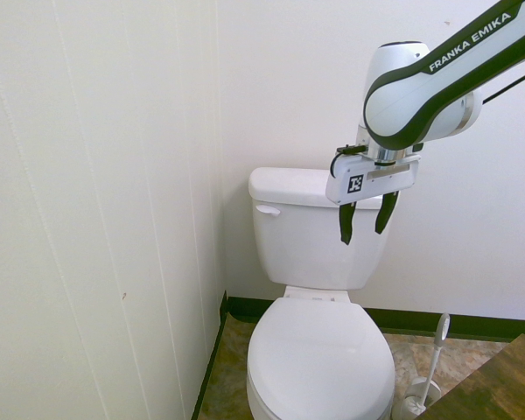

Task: Flush the toilet

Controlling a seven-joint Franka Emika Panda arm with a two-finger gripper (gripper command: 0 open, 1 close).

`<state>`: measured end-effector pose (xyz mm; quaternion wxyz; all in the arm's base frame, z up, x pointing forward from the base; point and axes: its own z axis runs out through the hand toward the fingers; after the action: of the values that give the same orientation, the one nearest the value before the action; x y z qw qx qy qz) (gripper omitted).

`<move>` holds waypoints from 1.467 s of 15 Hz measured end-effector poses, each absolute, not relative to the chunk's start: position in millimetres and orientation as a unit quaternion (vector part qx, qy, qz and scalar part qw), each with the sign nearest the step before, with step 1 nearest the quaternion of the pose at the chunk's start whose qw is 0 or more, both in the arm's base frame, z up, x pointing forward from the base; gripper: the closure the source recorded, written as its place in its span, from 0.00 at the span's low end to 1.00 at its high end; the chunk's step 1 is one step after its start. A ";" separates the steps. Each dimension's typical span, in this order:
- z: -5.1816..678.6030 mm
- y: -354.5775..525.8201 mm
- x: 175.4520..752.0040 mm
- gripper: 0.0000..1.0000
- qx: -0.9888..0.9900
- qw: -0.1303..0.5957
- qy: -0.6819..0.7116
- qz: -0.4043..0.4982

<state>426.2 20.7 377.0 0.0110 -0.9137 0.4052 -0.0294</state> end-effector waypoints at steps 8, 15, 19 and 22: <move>383.2 53.2 484.0 0.00 -0.888 0.035 0.457 -0.041; 365.2 90.1 599.9 1.00 -0.832 0.051 0.546 -0.080; 356.8 91.3 650.6 1.00 -0.810 0.061 0.576 -0.096; 357.1 88.5 675.7 1.00 -0.795 0.067 0.592 -0.110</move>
<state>675.7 88.5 357.1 0.0666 -0.7955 0.5922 -0.1098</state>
